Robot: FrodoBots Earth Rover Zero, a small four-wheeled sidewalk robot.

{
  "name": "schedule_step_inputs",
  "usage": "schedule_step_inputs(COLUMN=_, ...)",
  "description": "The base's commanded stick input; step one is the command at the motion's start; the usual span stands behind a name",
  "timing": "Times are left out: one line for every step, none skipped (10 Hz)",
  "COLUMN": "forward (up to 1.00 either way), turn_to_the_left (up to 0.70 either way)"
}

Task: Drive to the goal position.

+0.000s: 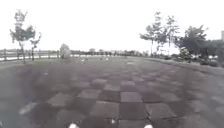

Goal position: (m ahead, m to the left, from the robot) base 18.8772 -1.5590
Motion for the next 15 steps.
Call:
schedule_step_inputs(forward=1.0, turn_to_the_left=-0.4)
schedule_step_inputs(forward=1.0, turn_to_the_left=-0.4)
schedule_step_inputs(forward=1.0, turn_to_the_left=-0.4)
schedule_step_inputs(forward=1.0, turn_to_the_left=-0.4)
schedule_step_inputs(forward=1.0, turn_to_the_left=-0.24)
schedule_step_inputs(forward=1.0, turn_to_the_left=0.0)
schedule_step_inputs(forward=1.0, turn_to_the_left=0.0)
schedule_step_inputs(forward=1.0, turn_to_the_left=0.0)
schedule_step_inputs(forward=1.0, turn_to_the_left=0.0)
schedule_step_inputs(forward=1.0, turn_to_the_left=0.0)
schedule_step_inputs(forward=1.0, turn_to_the_left=0.0)
schedule_step_inputs(forward=1.0, turn_to_the_left=0.0)
schedule_step_inputs(forward=1.0, turn_to_the_left=0.0)
schedule_step_inputs(forward=1.0, turn_to_the_left=0.0)
schedule_step_inputs(forward=1.0, turn_to_the_left=0.0)
